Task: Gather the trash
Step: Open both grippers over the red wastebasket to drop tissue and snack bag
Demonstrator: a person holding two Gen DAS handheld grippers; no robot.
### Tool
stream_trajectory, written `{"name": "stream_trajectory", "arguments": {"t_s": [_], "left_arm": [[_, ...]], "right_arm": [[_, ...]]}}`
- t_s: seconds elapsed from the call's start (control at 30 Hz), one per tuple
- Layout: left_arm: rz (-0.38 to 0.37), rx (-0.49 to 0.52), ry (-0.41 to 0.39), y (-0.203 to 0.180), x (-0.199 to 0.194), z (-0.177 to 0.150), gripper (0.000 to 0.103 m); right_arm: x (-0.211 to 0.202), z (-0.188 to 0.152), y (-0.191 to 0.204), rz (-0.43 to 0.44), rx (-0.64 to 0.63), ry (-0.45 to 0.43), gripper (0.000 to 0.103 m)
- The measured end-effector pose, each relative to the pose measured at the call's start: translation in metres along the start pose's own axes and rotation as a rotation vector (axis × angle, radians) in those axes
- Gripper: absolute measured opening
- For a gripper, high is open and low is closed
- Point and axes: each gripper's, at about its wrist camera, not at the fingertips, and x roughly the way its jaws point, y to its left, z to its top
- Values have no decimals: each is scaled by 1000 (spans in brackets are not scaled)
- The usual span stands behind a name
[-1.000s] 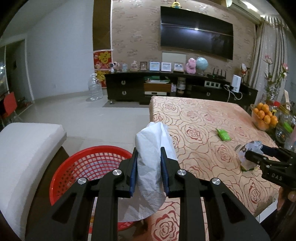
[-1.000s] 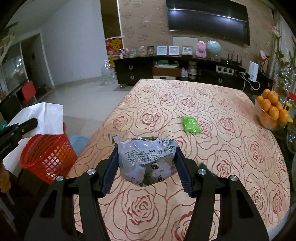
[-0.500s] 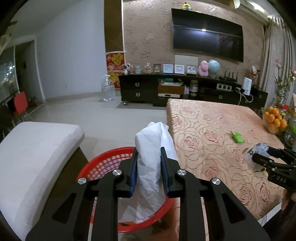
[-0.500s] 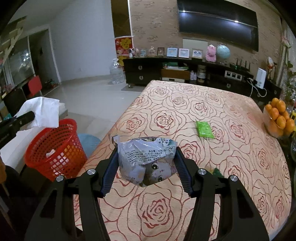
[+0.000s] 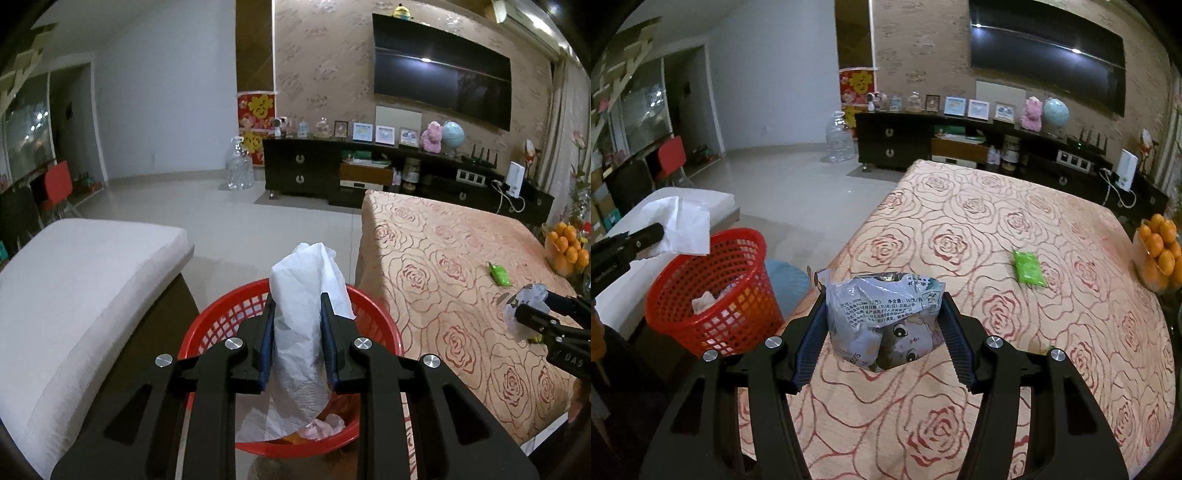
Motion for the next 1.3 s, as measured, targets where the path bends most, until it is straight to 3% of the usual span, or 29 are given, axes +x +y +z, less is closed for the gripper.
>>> {"name": "stream_trajectory", "arguments": {"t_s": [0.3, 0.73, 1.3], "left_arm": [[17, -22, 8, 14, 0, -4, 21], [46, -59, 16, 29, 2, -4, 21], [89, -47, 60, 31, 12, -9, 21]], "right_arm": [[-2, 24, 36, 90, -40, -45, 57], [9, 74, 89, 264, -137, -41, 57], [47, 61, 95, 355, -90, 62, 57]]}}
